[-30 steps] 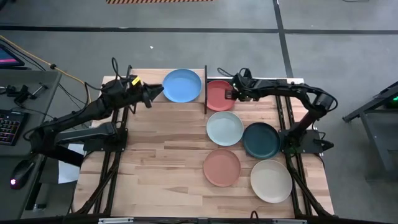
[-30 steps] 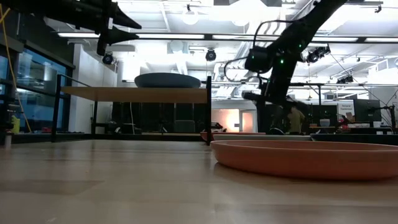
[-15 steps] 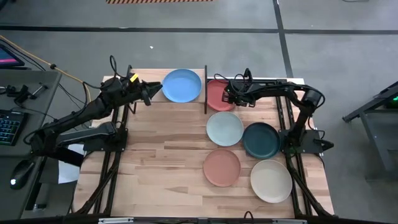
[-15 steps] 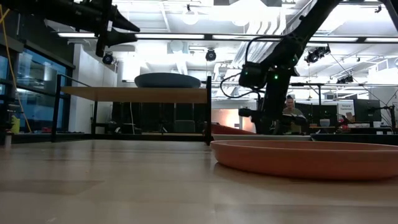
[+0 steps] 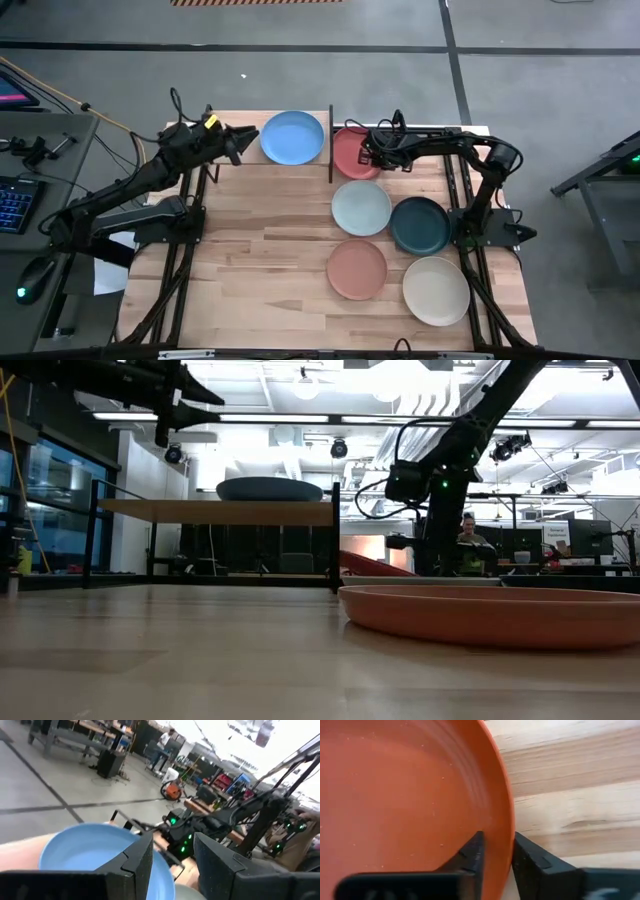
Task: Place and stack plates onto a shelf
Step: Stack the orange plate on top of the light blue plate on the shelf
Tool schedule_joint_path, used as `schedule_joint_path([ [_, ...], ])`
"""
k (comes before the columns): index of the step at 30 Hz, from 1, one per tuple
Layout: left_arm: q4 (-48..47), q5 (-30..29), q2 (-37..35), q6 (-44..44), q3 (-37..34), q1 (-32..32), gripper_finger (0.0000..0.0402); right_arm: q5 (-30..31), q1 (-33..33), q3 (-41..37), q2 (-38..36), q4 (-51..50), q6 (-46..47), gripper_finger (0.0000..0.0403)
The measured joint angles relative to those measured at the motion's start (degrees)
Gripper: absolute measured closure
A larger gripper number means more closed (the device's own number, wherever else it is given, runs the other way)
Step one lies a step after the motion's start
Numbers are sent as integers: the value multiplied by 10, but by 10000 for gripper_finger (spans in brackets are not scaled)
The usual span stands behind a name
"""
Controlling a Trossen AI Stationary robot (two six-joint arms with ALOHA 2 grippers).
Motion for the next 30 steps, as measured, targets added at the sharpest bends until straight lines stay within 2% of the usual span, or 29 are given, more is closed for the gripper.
schedule_joint_path([
  [4,32,-7,0,-3,0,0,268,16,-1,0,1,-3,-28,394],
  [9,48,-27,0,-4,0,0,268,40,-2,-2,-29,-45,-75,397],
  [14,43,-33,0,8,22,0,268,94,-19,-4,-124,-123,-136,403],
  [19,41,-32,0,32,45,0,268,121,-48,-3,-258,-140,-187,402],
  [24,34,-26,0,63,58,0,268,91,-67,-2,-365,-104,-196,402],
  [30,-19,-35,0,72,59,0,268,40,-39,-2,-405,14,-177,402],
])
